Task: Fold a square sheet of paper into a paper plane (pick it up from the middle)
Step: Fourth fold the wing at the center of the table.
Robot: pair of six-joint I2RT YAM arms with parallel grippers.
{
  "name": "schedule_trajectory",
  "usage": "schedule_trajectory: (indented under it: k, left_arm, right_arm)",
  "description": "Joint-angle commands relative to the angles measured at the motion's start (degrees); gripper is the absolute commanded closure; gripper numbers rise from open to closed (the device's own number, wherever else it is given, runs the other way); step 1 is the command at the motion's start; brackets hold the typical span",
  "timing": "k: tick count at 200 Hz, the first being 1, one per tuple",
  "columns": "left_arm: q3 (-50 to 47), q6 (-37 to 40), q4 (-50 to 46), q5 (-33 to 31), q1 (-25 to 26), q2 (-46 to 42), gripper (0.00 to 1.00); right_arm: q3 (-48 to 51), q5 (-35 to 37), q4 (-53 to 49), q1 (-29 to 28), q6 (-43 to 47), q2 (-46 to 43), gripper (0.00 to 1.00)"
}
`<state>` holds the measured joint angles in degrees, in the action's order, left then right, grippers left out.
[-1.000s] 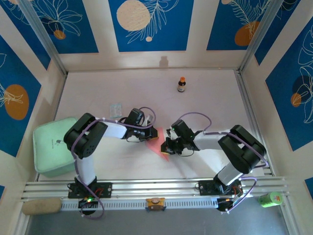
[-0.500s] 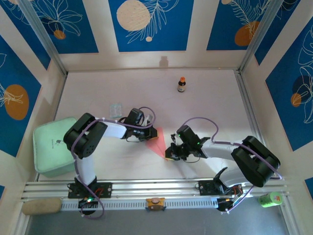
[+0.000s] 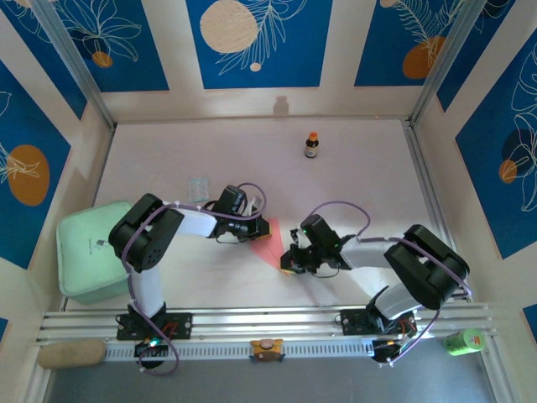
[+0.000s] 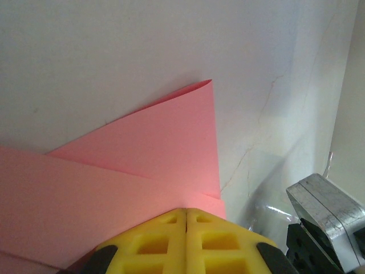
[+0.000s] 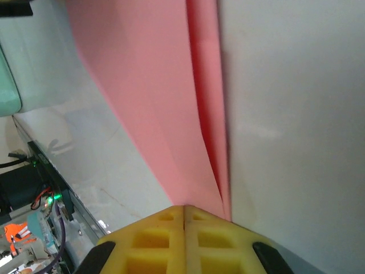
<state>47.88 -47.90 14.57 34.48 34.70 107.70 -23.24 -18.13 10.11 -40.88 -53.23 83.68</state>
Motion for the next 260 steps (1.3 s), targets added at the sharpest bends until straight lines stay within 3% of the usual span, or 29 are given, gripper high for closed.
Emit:
schedule_trajectory:
  k: [1, 52, 101, 124, 157, 194, 260]
  left_arm:
    - [-1.69, 1.67, -6.17, -5.65, -1.34, 1.35, 1.0]
    - [-1.91, 1.15, -5.6, -5.74, -1.36, 1.7, 1.0]
    - [-2.25, 1.06, -5.65, -5.81, -1.3, 1.04, 1.0]
    - [-2.27, 0.71, -5.16, -5.78, -1.3, 1.15, 1.0]
    - [-1.39, 1.05, -6.17, -5.63, -1.3, 1.23, 1.0]
    - [-1.21, 1.22, -6.49, -5.56, -1.3, 1.28, 1.0]
    - [-0.26, 1.49, -7.02, -5.38, -1.4, 2.31, 1.0]
  right_arm:
    - [5.13, -1.82, -4.99, -0.6, -0.78, -2.65, 0.96]
    - [9.97, -2.27, -5.58, -0.65, -1.52, -8.84, 0.96]
    - [2.94, 0.35, -11.96, -0.07, 0.13, -16.88, 0.96]
    - [-0.82, -0.22, -9.84, 3.18, 0.29, -12.81, 0.96]
    - [-8.75, -1.68, -8.66, 3.38, 1.72, -2.93, 0.95]
    - [-9.5, -2.16, -5.65, 3.41, 1.4, 4.53, 0.94]
    - [1.5, -1.4, -7.4, 1.9, -0.46, 0.27, 0.94]
